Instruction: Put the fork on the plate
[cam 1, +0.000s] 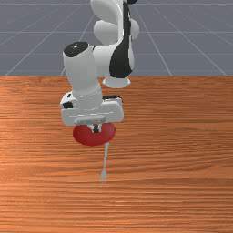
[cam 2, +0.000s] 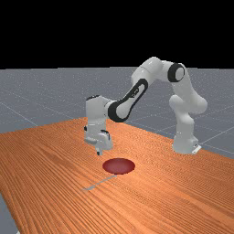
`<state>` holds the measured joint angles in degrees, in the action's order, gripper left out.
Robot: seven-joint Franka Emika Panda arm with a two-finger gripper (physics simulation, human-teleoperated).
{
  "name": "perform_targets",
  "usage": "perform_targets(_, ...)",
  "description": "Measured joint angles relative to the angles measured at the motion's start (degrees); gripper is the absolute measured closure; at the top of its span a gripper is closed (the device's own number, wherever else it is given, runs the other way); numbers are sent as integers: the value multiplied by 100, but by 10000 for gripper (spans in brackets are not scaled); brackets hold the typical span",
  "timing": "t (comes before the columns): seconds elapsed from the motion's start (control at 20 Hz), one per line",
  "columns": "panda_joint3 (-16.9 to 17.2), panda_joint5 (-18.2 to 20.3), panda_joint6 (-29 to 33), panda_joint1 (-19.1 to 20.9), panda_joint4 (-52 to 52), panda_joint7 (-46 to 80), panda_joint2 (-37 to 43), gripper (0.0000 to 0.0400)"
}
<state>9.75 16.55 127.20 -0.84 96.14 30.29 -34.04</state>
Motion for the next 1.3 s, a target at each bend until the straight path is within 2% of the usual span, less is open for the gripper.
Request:
perform_targets(0.05, 28, -53, 106, -5, -268, 33, -259, 400)
perform_targets(0.15, 79, -160, 351, -78, -711, 169, -755, 343)
perform_targets(0.3, 151, -270, 855, -347, -941, 546, -1411, 317)
perform_targets(0.35, 168, -293, 933, -426, -986, 662, -1586, 314)
perform_targets(0.4, 175, -311, 972, -488, -1086, 758, -1765, 348)
perform_targets(0.5, 207, -352, 993, -602, -1503, 989, -2167, 377)
perform_targets(0.6, 251, -385, 1020, -660, -1747, 1105, -2322, 365)
perform_targets(0.65, 254, -399, 1028, -687, -1811, 1129, -2360, 245)
perform_targets(0.7, 247, -408, 1036, -723, -1836, 1143, -2380, 171)
perform_targets(0.75, 242, -413, 1039, -751, -1850, 1152, -2388, 123)
perform_targets(0.8, 242, -415, 1044, -768, -1857, 1160, -2393, 95)
perform_targets(0.95, 251, -419, 1043, -782, -1860, 1166, -2393, 58)
perform_targets(1.1, 256, -424, 1038, -784, -1845, 1172, -2384, 50)
perform_targets(1.3, 254, -320, 1012, -717, -929, 1069, -1775, 9)
